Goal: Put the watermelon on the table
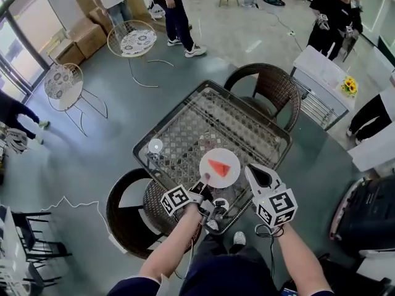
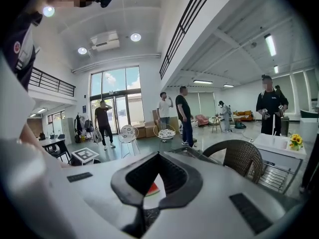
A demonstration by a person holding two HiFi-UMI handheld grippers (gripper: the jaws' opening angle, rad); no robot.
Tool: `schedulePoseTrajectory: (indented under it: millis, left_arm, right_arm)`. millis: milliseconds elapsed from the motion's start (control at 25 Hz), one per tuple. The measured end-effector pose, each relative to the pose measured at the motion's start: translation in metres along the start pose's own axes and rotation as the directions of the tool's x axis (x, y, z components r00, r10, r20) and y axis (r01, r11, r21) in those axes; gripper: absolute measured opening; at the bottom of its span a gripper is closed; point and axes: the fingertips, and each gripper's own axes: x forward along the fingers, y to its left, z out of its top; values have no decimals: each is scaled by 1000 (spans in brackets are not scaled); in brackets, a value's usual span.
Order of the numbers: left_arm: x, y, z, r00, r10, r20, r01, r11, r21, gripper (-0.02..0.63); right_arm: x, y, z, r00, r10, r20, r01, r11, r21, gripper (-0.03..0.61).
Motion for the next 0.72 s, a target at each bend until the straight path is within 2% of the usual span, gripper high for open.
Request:
schedulePoseTrajectory:
  millis: [360, 720]
  left_arm:
    - [33, 47, 27, 999, 29, -27, -29, 1000, 3, 14]
    - [55, 75, 27, 995, 77, -66, -77, 997, 3, 14]
  right_arm:
    - [24, -2, -15, 998, -57, -36, 57, 998, -1, 2]
    - [25, -13, -32, 993, -105, -59, 107, 993, 44, 2]
